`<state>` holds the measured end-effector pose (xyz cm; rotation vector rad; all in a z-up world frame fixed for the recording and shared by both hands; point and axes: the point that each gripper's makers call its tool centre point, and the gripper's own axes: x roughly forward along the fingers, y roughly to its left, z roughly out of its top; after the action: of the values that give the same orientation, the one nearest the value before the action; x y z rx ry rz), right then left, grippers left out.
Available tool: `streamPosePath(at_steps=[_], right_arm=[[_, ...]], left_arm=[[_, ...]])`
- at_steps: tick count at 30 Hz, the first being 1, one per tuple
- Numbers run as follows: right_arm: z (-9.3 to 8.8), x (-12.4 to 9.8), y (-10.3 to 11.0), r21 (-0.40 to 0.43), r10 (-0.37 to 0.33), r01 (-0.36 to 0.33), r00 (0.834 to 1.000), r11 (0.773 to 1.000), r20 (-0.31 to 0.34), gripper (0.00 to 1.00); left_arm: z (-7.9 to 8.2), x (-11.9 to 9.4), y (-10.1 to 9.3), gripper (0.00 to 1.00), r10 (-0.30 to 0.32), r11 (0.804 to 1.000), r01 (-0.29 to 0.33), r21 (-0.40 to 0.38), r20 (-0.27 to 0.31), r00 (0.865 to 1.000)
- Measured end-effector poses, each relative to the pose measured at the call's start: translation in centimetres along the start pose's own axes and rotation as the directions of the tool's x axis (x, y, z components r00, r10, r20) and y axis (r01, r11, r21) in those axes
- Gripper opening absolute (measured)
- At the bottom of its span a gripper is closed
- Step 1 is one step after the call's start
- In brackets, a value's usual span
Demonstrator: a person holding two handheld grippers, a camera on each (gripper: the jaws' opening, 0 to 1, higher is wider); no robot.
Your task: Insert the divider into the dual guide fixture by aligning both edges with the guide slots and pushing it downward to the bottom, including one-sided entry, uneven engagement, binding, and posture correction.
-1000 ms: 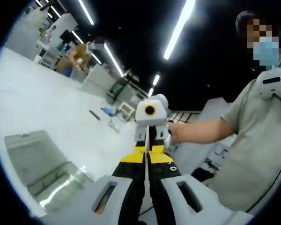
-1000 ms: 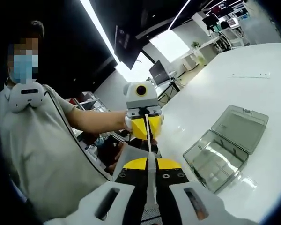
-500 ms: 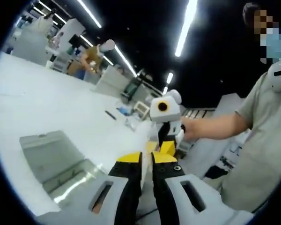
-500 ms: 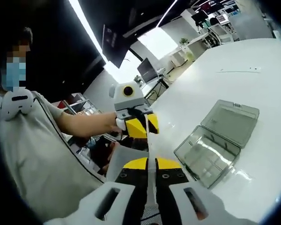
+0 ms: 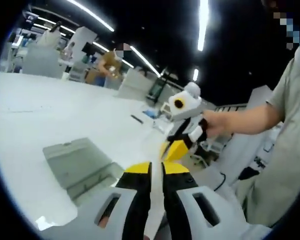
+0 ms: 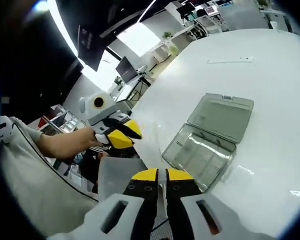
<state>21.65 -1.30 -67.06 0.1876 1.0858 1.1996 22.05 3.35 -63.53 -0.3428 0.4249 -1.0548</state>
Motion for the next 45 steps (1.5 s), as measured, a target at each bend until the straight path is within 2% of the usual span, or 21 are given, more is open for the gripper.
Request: streamPosePath(at_steps=[6,7,9,12,14,15,17,19,20,22,29,31,32,34,37,38,40,45], right_arm=[[0.2,0.2,-0.8,0.010,-0.069,0.069,0.997,0.998,-0.033,0.00],[0.2,0.3,-1.2,0.026,-0.104,0.105,0.994,0.994,-0.043,0.00],[0.2,0.5,-1.3,0.032,-0.118,0.120,0.992,0.992,-0.054,0.00],[0.0,0.7,-1.6,0.044,-0.165,0.169,0.982,0.985,-0.091,0.00],[0.0,0.8,-2.0,0.092,-0.199,0.209,0.975,0.974,-0.102,0.00],[0.0,1.0,-2.0,0.087,-0.200,0.209,0.974,0.974,-0.107,0.00],[-0.1,1.0,-2.6,0.080,-0.245,0.257,0.961,0.963,-0.130,0.00],[0.1,1.4,-2.5,0.090,-0.247,0.261,0.959,0.961,-0.137,0.00],[0.0,1.4,-2.7,0.100,-0.263,0.279,0.953,0.955,-0.148,0.00],[-0.1,1.5,-3.0,0.096,-0.285,0.303,0.944,0.948,-0.164,0.00],[-0.2,1.9,-4.0,0.166,-0.346,0.381,0.915,0.910,-0.206,0.00],[-0.1,2.0,-4.3,0.186,-0.364,0.401,0.909,0.897,-0.205,0.00],[0.0,2.3,-4.1,0.214,-0.353,0.394,0.913,0.894,-0.204,0.00],[0.0,2.4,-4.5,0.214,-0.373,0.415,0.903,0.884,-0.211,0.00],[0.0,2.9,-4.9,0.233,-0.377,0.426,0.898,0.874,-0.227,0.00],[0.1,2.9,-5.2,0.243,-0.391,0.440,0.892,0.864,-0.226,0.00],[0.0,3.0,-5.3,0.229,-0.405,0.456,0.883,0.860,-0.238,0.00],[0.0,3.5,-5.4,0.240,-0.412,0.471,0.874,0.849,-0.257,0.00]], left_arm=[[-1.1,-0.3,0.3,0.05,0.068,0.996,-0.066,0.054,-0.034,0.997],[-1.3,-0.3,0.4,0.05,0.084,0.995,-0.081,0.066,-0.039,0.996],[-1.7,-0.4,0.8,0.05,0.123,0.988,-0.116,0.104,-0.058,0.991],[-2.1,-0.5,1.1,0.08,0.158,0.979,-0.147,0.139,-0.070,0.985],[-2.4,-0.6,1.0,0.07,0.168,0.977,-0.156,0.144,-0.077,0.983],[-2.5,-0.7,1.0,0.07,0.178,0.975,-0.166,0.146,-0.077,0.981],[-2.8,-0.9,1.2,0.07,0.194,0.972,-0.180,0.151,-0.082,0.978],[-2.9,-1.1,1.3,0.07,0.213,0.968,-0.199,0.153,-0.080,0.974],[-3.0,-1.2,1.3,0.07,0.220,0.966,-0.206,0.156,-0.080,0.972],[-3.3,-1.4,1.5,0.07,0.244,0.960,-0.228,0.164,-0.087,0.966],[-3.9,-2.3,2.2,0.07,0.319,0.936,-0.300,0.185,-0.083,0.944],[-4.1,-2.3,2.2,0.07,0.325,0.934,-0.306,0.185,-0.085,0.942],[-4.1,-2.4,2.2,0.07,0.332,0.932,-0.312,0.183,-0.085,0.940],[-4.3,-2.5,2.3,0.07,0.338,0.930,-0.319,0.183,-0.083,0.938],[-4.5,-2.6,2.2,0.07,0.346,0.928,-0.329,0.173,-0.078,0.935],[-4.6,-2.6,2.2,0.07,0.349,0.927,-0.332,0.173,-0.079,0.934],[-4.7,-2.6,2.2,0.07,0.352,0.926,-0.335,0.174,-0.078,0.933],[-4.8,-2.5,2.1,0.07,0.363,0.920,-0.343,0.190,-0.079,0.928]])
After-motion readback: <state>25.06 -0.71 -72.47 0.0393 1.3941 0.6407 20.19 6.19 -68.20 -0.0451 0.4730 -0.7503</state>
